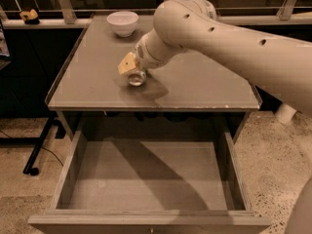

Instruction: Place green can into top drawer

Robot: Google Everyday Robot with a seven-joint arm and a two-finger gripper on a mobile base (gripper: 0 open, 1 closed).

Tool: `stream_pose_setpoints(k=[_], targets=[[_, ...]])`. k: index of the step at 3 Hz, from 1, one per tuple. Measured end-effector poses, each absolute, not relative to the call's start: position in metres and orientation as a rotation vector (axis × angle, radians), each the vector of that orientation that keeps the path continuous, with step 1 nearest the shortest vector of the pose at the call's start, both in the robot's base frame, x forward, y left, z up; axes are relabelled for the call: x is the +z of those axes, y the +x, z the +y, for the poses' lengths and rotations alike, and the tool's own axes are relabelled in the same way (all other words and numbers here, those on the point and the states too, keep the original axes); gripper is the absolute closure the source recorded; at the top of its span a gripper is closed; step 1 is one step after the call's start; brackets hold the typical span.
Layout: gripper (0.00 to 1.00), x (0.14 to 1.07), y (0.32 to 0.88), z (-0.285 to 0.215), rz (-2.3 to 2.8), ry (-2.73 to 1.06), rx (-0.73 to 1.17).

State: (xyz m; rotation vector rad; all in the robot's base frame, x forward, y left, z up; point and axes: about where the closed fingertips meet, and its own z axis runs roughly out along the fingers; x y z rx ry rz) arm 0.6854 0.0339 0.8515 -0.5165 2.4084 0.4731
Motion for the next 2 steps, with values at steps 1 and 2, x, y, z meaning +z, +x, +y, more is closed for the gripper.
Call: stream_pose_setpoints(k=[1,2], targets=[[0.66,0.8515,0.6854,0.0339,2.408,-0.517,0.473],[0.89,0.8515,0.6854,0.0339,2.408,-0.517,0.473]])
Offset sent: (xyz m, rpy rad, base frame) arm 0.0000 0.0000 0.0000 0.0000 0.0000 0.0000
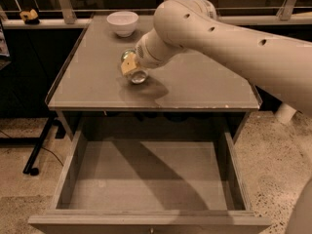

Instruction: Place green can into top drawer

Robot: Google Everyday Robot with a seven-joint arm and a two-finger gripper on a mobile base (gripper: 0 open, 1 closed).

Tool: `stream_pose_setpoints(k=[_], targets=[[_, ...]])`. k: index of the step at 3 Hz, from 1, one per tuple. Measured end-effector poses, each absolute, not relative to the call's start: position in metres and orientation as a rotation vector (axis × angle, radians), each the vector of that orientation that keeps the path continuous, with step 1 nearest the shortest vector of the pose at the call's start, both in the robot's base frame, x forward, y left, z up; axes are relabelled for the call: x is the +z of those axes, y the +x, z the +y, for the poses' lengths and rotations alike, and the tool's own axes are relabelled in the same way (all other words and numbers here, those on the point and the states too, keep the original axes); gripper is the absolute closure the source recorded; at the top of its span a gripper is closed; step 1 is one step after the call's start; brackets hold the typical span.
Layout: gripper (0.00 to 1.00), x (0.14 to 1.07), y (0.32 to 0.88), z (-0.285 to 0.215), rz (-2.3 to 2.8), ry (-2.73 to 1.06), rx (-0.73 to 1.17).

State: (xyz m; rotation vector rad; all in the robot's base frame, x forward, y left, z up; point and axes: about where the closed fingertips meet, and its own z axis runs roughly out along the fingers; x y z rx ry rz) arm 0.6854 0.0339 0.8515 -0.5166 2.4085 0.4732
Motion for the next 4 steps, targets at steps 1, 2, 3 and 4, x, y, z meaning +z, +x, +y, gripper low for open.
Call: stream_pose_setpoints(k=[1,2,3,4], targets=[[1.0,0.851,0.685,0.034,2.409,-0.517,0.473],[1.0,0.851,0.685,0.034,2.408,-0.517,0.473],[1.0,0.86,0.679,0.037,2.364,-0.597,0.49],[1.0,0.882,0.662,0.035,2.286,-0.732,0.507]])
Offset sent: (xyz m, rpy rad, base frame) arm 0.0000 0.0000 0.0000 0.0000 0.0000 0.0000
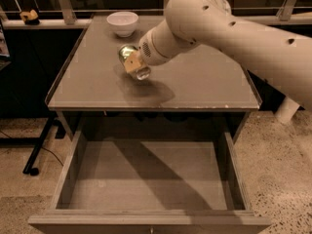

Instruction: Place green can into top drawer

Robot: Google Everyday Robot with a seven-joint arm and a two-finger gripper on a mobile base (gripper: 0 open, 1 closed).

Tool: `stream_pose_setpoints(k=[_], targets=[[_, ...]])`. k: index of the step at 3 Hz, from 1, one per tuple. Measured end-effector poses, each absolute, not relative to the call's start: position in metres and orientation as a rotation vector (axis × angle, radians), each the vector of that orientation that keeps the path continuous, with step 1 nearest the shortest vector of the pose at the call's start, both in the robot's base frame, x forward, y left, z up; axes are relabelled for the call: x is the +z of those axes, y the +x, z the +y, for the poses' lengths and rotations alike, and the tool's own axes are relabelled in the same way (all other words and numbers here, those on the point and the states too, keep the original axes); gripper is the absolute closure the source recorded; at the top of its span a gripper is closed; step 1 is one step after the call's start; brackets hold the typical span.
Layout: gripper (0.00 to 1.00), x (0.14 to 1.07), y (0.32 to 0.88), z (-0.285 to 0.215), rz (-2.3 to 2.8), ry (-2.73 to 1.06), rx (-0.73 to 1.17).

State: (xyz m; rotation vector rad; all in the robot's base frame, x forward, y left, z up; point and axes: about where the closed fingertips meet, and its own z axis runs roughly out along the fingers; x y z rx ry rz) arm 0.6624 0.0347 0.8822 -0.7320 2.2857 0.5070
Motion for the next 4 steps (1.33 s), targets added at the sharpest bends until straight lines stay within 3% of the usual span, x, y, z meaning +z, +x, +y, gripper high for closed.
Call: stream_pose_setpoints(k=[3,4], targets=[[1.0,0.908,0.609,0.017,2.063,-1.196,0.518],[1.0,0.908,0.609,0.017,2.063,-1.196,0.518]])
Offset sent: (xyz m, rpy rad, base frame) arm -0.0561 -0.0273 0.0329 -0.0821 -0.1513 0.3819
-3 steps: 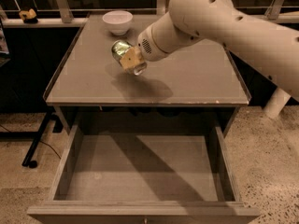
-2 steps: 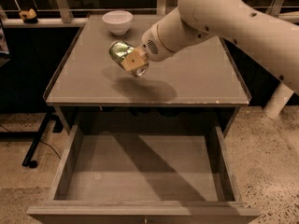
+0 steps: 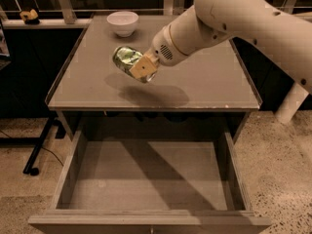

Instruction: Place green can into top drawer

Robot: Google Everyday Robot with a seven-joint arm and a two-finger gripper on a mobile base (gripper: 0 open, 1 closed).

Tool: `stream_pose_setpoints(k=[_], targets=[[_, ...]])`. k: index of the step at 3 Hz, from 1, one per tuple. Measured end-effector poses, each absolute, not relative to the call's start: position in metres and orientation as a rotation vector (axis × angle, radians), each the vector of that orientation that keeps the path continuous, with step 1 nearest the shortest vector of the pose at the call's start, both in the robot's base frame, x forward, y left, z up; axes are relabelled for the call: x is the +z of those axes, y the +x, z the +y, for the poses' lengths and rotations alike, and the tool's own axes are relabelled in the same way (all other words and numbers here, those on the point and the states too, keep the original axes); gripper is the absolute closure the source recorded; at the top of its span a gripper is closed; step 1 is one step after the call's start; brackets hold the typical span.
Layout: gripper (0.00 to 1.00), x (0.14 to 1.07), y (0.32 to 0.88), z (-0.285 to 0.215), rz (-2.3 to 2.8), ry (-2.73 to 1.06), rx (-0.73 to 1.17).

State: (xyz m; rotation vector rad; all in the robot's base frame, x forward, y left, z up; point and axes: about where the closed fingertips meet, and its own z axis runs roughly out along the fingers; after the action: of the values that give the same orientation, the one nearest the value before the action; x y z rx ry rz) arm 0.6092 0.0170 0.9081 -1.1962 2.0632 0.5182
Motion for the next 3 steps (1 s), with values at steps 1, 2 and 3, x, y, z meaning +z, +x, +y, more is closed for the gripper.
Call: stream_pose_setpoints(k=[1,2,3], targets=[[1.0,0.907,0.601,0.021,2.069,-1.221,0.522],[1.0,0.911,0.576,0.019,2.105,-1.174,0.53],[1.0,0.907,0.53,0.011,2.158,-1.046,0.541]])
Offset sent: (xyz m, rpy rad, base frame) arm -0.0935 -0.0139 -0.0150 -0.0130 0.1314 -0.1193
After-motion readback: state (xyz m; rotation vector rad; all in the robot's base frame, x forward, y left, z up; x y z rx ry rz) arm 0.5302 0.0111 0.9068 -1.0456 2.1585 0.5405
